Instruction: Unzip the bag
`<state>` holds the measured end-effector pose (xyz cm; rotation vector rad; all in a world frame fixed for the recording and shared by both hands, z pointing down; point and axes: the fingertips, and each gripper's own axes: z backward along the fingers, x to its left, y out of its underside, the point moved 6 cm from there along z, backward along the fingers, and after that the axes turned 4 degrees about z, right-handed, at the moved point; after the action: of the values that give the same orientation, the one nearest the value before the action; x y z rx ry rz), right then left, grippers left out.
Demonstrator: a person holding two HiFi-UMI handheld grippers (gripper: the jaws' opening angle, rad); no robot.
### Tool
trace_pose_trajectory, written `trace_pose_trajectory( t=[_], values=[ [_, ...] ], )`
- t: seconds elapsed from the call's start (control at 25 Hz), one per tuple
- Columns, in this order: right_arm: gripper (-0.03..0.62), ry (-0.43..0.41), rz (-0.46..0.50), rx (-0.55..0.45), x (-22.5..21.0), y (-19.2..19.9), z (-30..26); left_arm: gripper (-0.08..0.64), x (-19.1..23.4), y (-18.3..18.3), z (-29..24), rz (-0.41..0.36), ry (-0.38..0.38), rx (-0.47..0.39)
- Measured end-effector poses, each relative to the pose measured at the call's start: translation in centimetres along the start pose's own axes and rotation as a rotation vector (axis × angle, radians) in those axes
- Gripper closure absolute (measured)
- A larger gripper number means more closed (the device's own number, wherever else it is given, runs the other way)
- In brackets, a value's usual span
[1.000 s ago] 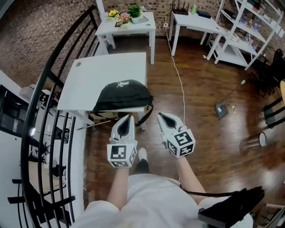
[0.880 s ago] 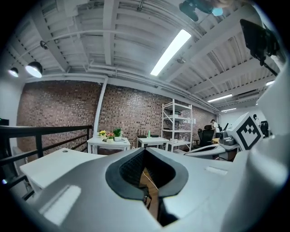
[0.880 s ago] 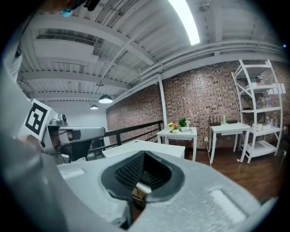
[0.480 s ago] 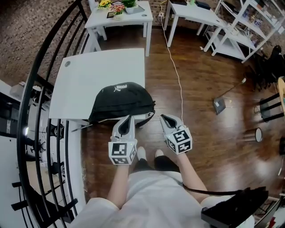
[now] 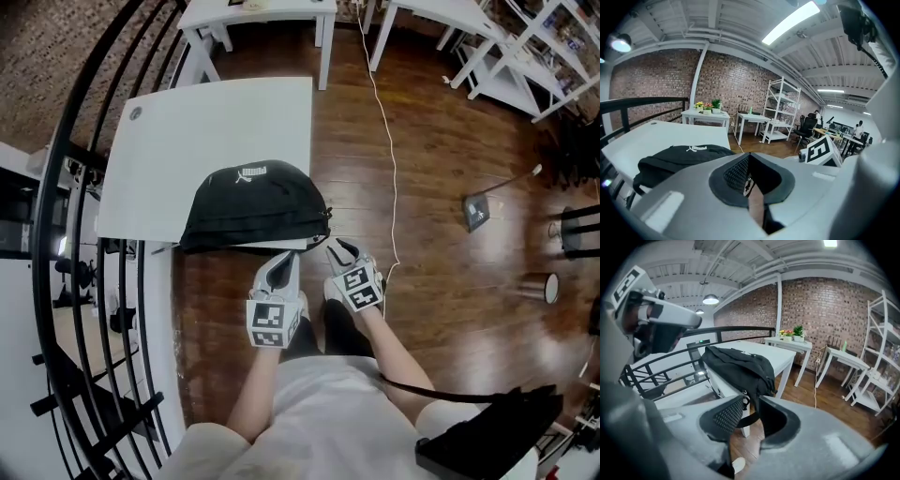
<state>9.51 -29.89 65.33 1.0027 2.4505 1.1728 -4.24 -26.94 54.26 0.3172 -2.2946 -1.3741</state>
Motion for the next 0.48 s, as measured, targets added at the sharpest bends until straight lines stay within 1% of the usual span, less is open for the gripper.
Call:
trace_pose_trajectory(
  t=[0.12,0.24,0.36,0.48],
  values=[
    [0.492,-0.007,0.022,0.061,0.1,2.0,-2.7,0.543,0.3,1.3,-0.3,0.016,-0.018,0.037],
    [0.466,0.003,0.051,0.11,-0.6,3.5,-5.2,0.543,0.4,2.1,-1.3,0.027,-0.023,0.062],
    [0.463,0.022,0.075,0.122,-1.1,4.3,-6.9,0.541,0.4,3.0,-1.7,0.037,-0.034,0.086],
    [0.463,0.023,0.115,0.109,-1.2,4.4,-8.2,0.541,0.5,3.8,-1.9,0.042,-0.046,0.104]
  ],
)
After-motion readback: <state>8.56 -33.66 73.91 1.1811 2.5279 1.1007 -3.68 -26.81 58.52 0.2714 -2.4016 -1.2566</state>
